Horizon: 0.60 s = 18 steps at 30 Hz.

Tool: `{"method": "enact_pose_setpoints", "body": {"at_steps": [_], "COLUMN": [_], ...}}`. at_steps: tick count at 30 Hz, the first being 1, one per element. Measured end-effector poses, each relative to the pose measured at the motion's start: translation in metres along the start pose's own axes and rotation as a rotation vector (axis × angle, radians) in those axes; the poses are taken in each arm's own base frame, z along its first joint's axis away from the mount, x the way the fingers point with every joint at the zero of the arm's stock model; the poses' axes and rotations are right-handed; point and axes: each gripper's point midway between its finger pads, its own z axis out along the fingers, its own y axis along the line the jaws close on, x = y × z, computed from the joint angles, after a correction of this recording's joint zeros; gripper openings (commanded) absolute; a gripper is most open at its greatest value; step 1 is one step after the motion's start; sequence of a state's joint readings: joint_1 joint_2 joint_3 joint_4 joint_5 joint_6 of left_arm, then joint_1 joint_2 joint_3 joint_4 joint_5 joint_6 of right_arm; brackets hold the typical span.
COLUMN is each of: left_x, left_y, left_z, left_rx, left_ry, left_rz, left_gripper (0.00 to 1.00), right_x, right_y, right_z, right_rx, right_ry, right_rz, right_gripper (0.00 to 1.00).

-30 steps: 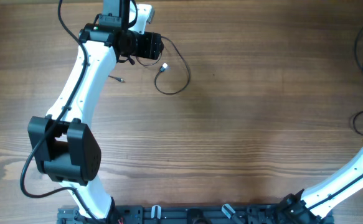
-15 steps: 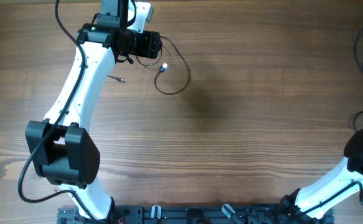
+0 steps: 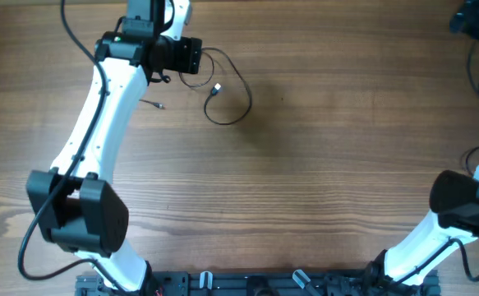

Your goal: Untangle cables

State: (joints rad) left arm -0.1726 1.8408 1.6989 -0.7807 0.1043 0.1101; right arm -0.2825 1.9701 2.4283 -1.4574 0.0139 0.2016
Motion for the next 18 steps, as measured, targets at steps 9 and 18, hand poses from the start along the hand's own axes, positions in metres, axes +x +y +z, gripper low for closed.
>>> {"method": "enact_pose_setpoints", "body": {"at_steps": [9, 18], "left_x": [-0.007, -0.001], "left_y": [0.026, 0.073], "left_z": [-0.019, -0.026], "left_rx": [-0.059, -0.121], "left_ry": [-0.041, -0.041], "left_rz": [-0.045, -0.171], "left_gripper": [0.77, 0.78], "right_x": [0.035, 0.07], "right_y": [0.091, 0.157], "right_z": [-0.008, -0.021], "right_rx": [-0.164, -0.256], "right_ry": [0.06, 0.087], "right_rz": [-0.235, -0.382], "right_gripper": [1.0, 1.0]}}
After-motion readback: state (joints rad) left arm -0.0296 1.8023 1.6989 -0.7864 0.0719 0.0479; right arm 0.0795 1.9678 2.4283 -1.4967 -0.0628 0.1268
